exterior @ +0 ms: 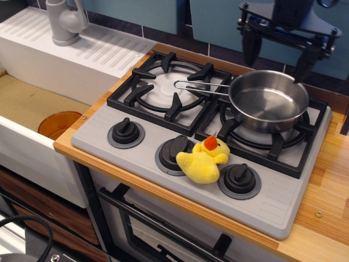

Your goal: Put pot or pan on stove and put stuffedduck in pot or pan

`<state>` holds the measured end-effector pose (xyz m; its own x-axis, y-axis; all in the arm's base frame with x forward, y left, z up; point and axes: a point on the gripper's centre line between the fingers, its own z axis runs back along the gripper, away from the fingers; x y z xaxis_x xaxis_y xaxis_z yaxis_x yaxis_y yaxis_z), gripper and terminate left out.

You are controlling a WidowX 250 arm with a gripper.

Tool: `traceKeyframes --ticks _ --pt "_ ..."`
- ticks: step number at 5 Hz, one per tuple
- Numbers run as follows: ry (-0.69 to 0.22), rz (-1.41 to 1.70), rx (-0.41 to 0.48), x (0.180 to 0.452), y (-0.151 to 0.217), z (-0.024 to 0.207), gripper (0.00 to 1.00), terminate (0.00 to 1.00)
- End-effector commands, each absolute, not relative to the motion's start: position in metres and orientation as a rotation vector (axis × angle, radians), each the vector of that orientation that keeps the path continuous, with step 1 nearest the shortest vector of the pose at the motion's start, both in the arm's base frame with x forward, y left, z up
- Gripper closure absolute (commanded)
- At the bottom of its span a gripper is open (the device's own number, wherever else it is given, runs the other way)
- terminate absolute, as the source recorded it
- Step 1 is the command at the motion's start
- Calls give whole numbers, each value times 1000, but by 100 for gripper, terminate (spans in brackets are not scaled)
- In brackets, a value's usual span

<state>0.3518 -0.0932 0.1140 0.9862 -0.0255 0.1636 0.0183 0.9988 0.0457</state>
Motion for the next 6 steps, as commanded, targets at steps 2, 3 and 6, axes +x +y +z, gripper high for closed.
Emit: traceKeyframes --ticks 2,3,6 --pt "-300 4 95 315 -83 123 0 0" --pt "-325 6 123 306 -79 111 0 0" --pt "-399 -4 119 286 -65 72 0 0"
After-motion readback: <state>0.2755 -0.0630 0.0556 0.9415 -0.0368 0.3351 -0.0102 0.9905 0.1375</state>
